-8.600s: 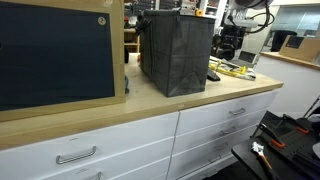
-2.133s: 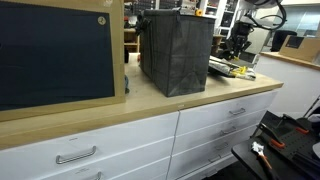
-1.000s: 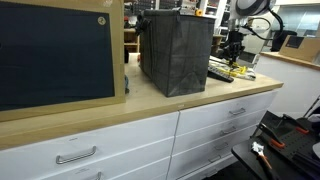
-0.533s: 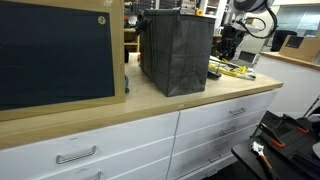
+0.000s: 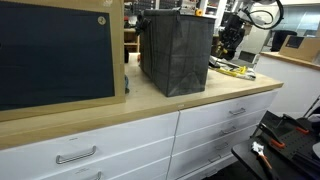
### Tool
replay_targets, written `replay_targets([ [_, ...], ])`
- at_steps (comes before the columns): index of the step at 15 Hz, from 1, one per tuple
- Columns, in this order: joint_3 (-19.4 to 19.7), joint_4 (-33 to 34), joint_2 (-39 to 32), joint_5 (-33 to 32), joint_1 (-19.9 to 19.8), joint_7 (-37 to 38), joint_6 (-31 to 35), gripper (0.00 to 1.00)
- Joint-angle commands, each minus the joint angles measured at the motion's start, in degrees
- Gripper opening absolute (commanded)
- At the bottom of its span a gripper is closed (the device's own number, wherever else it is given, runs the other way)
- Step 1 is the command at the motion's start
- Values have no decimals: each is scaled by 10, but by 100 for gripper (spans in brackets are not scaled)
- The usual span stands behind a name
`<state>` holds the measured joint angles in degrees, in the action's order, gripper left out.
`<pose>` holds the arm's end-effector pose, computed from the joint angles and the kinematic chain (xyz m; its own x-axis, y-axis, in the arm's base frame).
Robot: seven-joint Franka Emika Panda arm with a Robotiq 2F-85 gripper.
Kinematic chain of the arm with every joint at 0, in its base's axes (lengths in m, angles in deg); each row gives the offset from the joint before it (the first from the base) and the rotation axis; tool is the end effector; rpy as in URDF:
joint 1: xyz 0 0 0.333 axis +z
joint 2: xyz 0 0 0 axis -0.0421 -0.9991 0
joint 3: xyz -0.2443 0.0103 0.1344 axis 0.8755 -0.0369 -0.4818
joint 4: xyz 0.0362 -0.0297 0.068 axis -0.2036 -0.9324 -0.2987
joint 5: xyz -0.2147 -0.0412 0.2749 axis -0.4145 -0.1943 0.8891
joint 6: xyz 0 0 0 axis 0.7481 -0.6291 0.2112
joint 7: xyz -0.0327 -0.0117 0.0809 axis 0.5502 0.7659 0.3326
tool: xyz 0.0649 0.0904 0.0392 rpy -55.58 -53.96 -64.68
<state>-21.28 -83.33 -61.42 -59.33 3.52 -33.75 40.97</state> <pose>0.5133 0.0287 0.3908 0.9738 -0.2228 0.0463 -0.2144 -0.9664 -0.1416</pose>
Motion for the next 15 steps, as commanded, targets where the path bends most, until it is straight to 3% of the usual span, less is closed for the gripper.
replay_targets([
  [1, 5, -2, 6, 12, -4, -7, -50, 4],
  [5, 7, 8, -16, 8, -4, 0, -111, 4],
  [9, 4, 4, -15, -43, 1, 4, -103, 4],
  [12, 3, 8, -19, -42, 1, -22, -127, 4],
  [15, 1, -7, -10, -112, 7, -4, -97, 4],
])
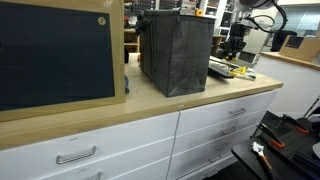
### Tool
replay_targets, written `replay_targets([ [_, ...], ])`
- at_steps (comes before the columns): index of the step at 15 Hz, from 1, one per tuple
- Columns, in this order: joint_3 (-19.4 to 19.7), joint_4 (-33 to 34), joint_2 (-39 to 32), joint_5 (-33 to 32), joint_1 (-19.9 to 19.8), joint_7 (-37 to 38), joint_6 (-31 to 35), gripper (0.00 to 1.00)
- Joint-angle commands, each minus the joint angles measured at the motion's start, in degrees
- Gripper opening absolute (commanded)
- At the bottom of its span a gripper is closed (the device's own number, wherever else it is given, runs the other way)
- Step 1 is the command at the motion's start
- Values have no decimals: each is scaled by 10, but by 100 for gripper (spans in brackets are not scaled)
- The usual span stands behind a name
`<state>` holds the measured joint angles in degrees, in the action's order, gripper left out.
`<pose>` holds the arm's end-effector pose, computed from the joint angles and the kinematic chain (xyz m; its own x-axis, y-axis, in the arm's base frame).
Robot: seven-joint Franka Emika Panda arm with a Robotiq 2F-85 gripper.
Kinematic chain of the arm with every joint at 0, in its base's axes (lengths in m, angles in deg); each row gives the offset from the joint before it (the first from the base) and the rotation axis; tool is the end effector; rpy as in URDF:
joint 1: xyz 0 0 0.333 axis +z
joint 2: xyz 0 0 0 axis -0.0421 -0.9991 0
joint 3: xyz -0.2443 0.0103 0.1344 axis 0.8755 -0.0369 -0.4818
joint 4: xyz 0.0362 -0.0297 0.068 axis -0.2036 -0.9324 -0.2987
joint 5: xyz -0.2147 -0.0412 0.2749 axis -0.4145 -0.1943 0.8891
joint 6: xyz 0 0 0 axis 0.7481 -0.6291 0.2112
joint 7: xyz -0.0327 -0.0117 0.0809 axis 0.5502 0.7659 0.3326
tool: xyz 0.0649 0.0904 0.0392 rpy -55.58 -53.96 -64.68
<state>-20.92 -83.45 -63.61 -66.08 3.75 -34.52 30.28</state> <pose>0.4918 0.0225 0.3547 0.9784 -0.1393 -0.1530 -0.1420 -0.9899 -0.0066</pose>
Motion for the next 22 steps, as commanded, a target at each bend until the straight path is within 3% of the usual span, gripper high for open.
replay_targets([
  [1, -3, -5, 12, -57, 5, 2, 11, 4],
  [6, -5, 5, -3, -54, 9, 0, -4, 4],
  [18, -25, 22, 49, -23, 23, -12, -4, 4],
  [22, -18, 34, 11, -31, 15, 3, 3, 4],
])
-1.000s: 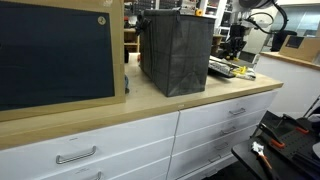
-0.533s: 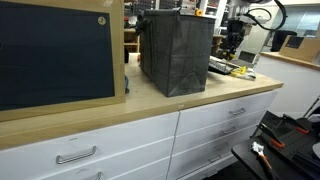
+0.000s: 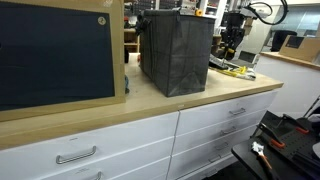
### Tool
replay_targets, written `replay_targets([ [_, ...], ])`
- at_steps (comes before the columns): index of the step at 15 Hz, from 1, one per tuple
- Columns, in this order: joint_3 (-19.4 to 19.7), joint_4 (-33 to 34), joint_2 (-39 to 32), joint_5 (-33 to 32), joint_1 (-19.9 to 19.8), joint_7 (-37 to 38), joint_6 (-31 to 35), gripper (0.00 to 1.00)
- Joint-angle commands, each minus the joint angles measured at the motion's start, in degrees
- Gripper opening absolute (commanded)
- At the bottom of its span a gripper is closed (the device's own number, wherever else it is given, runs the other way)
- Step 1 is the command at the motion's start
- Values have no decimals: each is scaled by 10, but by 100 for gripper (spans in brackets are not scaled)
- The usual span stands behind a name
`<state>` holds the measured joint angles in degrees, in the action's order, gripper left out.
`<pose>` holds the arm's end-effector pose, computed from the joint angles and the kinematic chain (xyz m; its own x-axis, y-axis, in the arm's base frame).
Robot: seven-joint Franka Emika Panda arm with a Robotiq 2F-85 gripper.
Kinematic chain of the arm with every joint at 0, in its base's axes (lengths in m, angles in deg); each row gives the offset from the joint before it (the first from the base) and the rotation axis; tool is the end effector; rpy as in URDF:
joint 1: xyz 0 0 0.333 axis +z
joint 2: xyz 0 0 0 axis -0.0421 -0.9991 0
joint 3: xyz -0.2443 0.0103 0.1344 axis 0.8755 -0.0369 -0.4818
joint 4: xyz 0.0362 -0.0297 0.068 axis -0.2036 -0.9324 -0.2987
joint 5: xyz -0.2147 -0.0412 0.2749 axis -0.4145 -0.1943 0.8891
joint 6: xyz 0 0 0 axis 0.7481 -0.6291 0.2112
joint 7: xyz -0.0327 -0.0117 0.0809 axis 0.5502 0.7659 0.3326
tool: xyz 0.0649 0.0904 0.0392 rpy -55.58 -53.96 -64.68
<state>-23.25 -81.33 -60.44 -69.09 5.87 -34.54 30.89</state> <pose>0.4965 0.0581 0.3981 0.9983 -0.0387 -0.0444 -0.0378 -0.9991 0.0217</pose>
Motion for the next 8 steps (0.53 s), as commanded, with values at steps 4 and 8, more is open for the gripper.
replay_targets([
  [4, 14, 16, -58, -2, -12, 4, 1, 4],
  [8, 13, 37, -78, 35, -13, -17, -52, 4],
])
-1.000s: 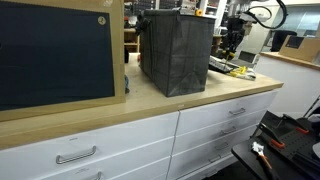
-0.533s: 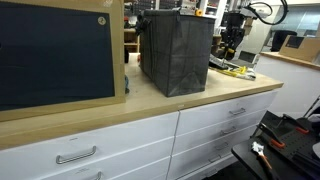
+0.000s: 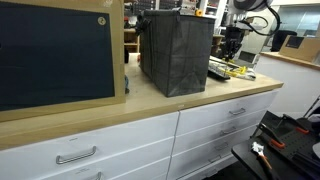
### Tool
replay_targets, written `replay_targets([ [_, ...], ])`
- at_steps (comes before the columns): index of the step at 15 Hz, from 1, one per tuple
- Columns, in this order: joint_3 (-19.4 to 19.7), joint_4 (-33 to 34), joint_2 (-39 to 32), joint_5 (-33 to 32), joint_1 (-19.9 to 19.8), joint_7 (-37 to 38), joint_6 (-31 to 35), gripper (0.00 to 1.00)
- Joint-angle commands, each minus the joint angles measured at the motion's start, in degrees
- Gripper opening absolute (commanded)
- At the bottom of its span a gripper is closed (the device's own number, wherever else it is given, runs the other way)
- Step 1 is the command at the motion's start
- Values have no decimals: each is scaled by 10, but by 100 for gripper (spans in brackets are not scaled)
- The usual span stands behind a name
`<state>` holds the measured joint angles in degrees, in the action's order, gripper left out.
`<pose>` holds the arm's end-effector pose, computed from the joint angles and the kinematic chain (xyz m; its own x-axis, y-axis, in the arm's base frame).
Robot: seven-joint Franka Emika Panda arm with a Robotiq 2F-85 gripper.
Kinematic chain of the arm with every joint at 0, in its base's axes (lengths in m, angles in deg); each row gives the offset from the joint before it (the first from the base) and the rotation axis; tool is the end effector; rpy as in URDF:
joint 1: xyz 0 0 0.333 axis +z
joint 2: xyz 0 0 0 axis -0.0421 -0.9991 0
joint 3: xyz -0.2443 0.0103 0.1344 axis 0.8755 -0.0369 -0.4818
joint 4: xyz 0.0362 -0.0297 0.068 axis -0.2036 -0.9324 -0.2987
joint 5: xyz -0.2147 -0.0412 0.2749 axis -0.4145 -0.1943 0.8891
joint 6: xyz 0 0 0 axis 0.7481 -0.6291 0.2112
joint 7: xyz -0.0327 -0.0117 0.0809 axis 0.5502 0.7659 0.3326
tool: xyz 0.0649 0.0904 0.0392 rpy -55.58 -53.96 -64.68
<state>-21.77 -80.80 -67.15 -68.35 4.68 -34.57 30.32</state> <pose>0.5039 0.0359 0.3423 0.9826 -0.0908 -0.1623 -0.0879 -0.9958 0.0253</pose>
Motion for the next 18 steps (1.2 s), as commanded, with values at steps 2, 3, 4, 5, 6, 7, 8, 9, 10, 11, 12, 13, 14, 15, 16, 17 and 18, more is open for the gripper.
replay_targets([
  [2, -2, 45, -22, 50, -3, -24, -67, 4],
  [3, -1, 48, -25, 52, -3, -16, -72, 4],
  [4, 0, 50, -27, 55, -3, -10, -74, 4],
  [5, 1, 50, -27, 53, -2, -5, -72, 4],
  [6, 2, 48, -27, 54, -3, 1, -69, 4],
  [7, 3, 46, -27, 52, -3, 10, -64, 4],
  [8, 5, 42, -25, 51, -3, 21, -57, 4],
  [9, 6, 39, -23, 49, -2, 37, -48, 4],
  [10, 7, 36, -20, 50, -2, 49, -43, 4],
  [11, 7, 32, -19, 49, -3, 56, -36, 4],
  [12, 7, 32, -19, 51, -4, 50, -37, 4],
  [13, 6, 34, -23, 52, -5, 30, -41, 4],
  [14, 6, 34, -24, 49, -5, 26, -39, 4],
  [15, 6, 35, -26, 43, -5, 23, -39, 4],
  [16, 6, 35, -25, 38, -3, 30, -34, 4],
  [17, 7, 32, -23, 33, -1, 46, -24, 4],
  [18, 8, 30, -21, 38, -1, 62, -18, 4],
])
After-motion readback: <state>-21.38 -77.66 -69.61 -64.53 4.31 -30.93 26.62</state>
